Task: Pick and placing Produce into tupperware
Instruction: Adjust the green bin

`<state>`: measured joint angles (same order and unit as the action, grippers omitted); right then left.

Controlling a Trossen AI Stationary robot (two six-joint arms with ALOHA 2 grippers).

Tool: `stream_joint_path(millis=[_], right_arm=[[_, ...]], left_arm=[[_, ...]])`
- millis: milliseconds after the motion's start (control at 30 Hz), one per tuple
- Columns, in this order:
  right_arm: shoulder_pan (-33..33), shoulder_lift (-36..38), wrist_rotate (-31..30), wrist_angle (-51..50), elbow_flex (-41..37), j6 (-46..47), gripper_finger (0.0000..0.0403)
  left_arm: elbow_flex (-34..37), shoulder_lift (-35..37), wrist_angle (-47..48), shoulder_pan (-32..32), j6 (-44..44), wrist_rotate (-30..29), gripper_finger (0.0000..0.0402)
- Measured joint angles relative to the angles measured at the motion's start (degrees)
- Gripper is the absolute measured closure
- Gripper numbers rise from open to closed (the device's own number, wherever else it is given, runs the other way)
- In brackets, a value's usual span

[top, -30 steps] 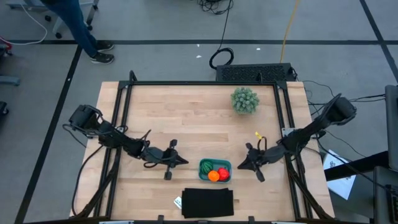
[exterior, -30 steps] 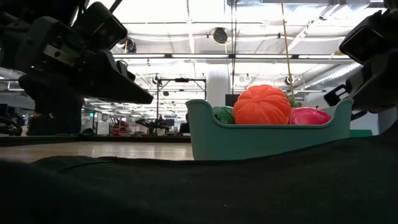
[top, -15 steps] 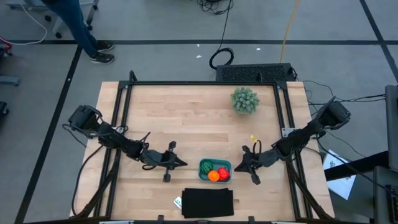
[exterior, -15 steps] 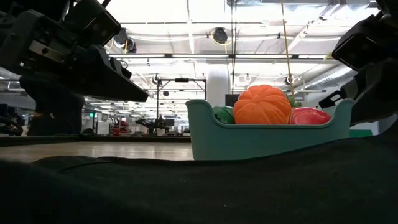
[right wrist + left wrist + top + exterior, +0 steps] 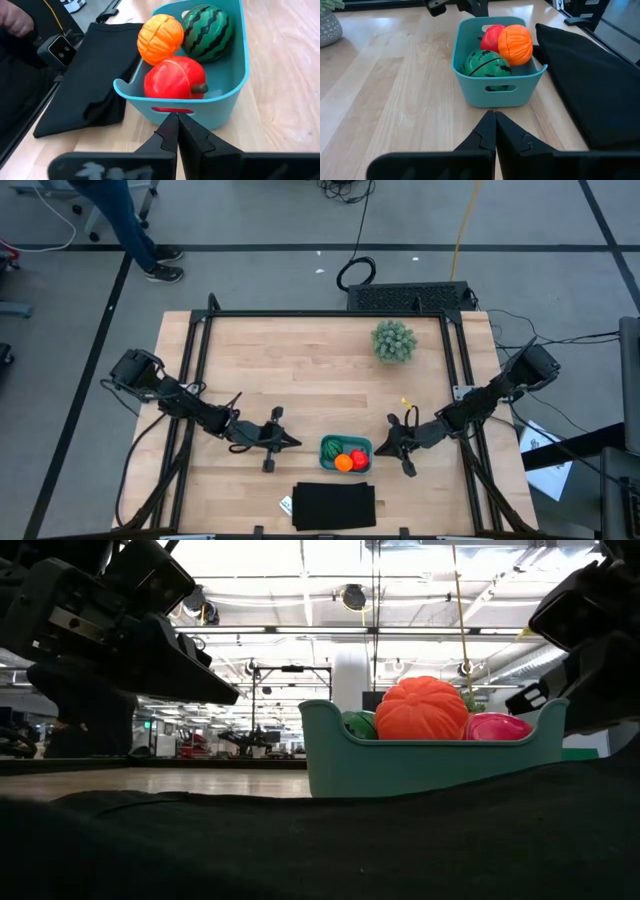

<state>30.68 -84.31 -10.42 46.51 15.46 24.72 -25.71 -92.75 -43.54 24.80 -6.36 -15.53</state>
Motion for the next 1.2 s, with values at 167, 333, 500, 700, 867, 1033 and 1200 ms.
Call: stream_joint_path(millis=[167, 333, 500, 700, 867, 1033, 1200], right_arm=[[-1.1, 0.0, 0.0, 0.0, 0.0, -0.7, 0.0403], [-2.3, 0.0, 0.0, 0.0, 0.0, -1.6, 0.0403], [-3.3, 0.0, 0.0, 0.0, 0.0, -2.1, 0.0403], [-4.0, 0.0, 0.1, 0.0, 0.0, -2.8, 0.0403], [-4.1, 0.0, 0.2, 0.0, 0.0, -3.0, 0.0403], [-4.4, 0.0, 0.2, 0.0, 0.0, -2.9, 0.0403], [-4.4, 0.1, 0.0, 0.0, 0.0, -2.5, 0.0403]], left_arm=[[0.0, 0.0, 0.1, 0.0, 0.0, 0.0, 0.0401], [0.0, 0.0, 0.1, 0.0, 0.0, 0.0, 0.0401], [0.0, 0.0, 0.5, 0.0, 0.0, 0.0, 0.0401], [0.0, 0.0, 0.6, 0.0, 0.1, 0.0, 0.0401], [0.0, 0.0, 1.7, 0.0, 0.0, 0.0, 0.0401], [0.0, 0.0, 1.7, 0.0, 0.0, 0.0, 0.0401], [0.0, 0.0, 1.7, 0.0, 0.1, 0.0, 0.0401]])
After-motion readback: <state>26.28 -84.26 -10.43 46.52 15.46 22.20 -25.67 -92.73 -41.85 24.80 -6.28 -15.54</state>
